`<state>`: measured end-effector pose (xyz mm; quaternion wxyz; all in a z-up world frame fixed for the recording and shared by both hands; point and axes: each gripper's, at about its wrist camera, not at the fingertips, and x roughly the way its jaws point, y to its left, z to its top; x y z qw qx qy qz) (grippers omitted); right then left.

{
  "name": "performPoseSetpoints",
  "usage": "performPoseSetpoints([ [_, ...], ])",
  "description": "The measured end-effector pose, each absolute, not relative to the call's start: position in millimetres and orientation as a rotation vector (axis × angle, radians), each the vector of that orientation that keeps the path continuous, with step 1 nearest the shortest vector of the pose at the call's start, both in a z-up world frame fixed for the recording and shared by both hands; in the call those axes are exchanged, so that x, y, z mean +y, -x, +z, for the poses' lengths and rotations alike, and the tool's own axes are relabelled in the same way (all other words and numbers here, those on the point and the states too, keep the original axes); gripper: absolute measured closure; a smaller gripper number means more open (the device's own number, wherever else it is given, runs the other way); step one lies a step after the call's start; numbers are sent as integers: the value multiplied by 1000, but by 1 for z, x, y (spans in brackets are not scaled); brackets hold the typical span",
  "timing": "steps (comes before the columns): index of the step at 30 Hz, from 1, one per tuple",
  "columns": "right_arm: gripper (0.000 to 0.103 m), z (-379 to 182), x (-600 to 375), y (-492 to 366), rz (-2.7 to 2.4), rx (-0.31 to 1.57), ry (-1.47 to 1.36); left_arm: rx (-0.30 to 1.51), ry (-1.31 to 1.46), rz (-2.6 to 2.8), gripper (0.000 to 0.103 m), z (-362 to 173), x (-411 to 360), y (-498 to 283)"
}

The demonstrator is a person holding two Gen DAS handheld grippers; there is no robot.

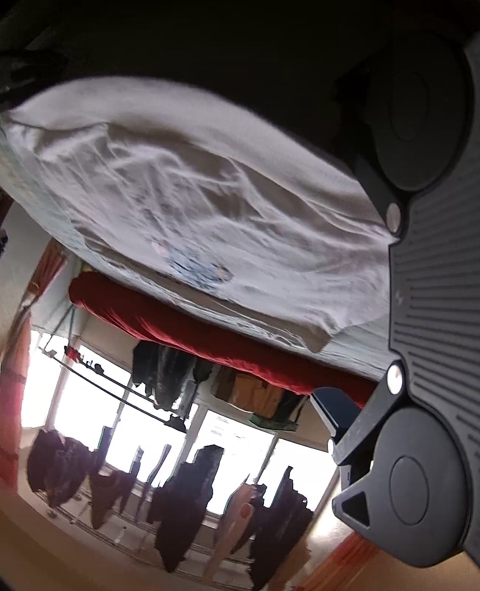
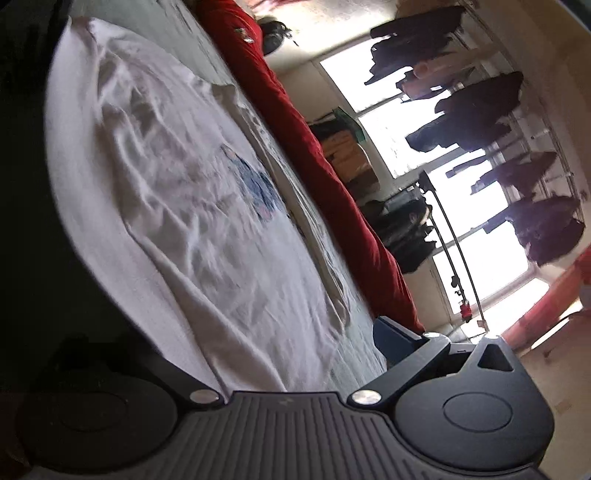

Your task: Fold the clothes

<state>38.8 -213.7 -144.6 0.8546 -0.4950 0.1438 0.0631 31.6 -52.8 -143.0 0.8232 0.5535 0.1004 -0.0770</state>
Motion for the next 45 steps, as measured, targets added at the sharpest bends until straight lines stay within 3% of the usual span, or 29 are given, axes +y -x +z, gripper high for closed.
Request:
performPoseSetpoints([
  [13, 0, -142, -205, -50, 101, 296, 1035, 224, -1211, -178, 1, -139, -57, -42],
  [16, 0, -139, -207, -52, 68, 270, 1041, 267, -1113, -153, 1, -131, -52, -49],
  [21, 0, -144, -207, -48, 124, 301, 1039, 257, -1209, -209, 1, -140, -58, -46],
  [27, 0, -138, -207, -55, 56, 297, 994, 307, -1049, -168, 3, -123, -53, -53],
  [45, 0, -137, -208, -65, -8, 256, 992, 310, -1004, -140, 6, -116, -47, -48],
])
